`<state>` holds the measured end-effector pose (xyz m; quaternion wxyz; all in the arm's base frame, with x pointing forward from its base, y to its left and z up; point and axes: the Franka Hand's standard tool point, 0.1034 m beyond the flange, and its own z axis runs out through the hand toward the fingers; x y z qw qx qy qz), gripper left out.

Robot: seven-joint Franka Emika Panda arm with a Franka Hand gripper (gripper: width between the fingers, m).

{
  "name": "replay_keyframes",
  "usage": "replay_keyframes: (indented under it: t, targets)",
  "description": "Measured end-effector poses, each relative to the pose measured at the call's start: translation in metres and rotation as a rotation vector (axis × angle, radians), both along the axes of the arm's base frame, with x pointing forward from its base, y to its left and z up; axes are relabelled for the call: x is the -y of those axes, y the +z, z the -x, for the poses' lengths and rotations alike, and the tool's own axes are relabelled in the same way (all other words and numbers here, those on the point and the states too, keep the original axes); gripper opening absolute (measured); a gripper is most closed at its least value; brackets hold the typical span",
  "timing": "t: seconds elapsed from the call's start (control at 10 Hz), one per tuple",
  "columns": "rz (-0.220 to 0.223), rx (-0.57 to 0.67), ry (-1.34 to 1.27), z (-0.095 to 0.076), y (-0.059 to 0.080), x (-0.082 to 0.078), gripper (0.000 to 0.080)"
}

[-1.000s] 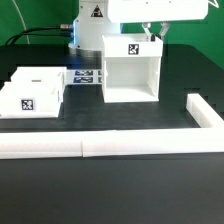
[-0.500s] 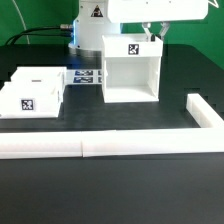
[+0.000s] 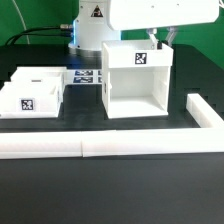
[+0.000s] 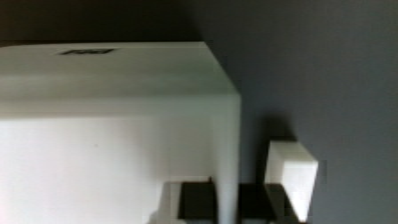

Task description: Assemble drawer

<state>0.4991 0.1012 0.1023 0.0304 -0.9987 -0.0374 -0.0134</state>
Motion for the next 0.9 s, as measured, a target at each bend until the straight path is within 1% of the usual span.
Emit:
replay_keyframes:
  t: [0.2, 0.4, 0.5, 0.8, 0.9]
  targets:
    - [-0.011, 0.034, -0.001, -0.036, 0.000, 0.000, 0.0038]
    - [-0.020, 0.068, -0.005, -0.065, 0.001, -0.001, 0.0038]
    - [-0.023, 0.087, 0.007, -0.073, 0.001, -0.001, 0.0038]
    - [-0.024, 0.096, -0.001, -0.075, 0.002, -0.002, 0.0038]
    - [-0.030, 0.093, -0.053, -0.075, 0.002, -0.003, 0.0038]
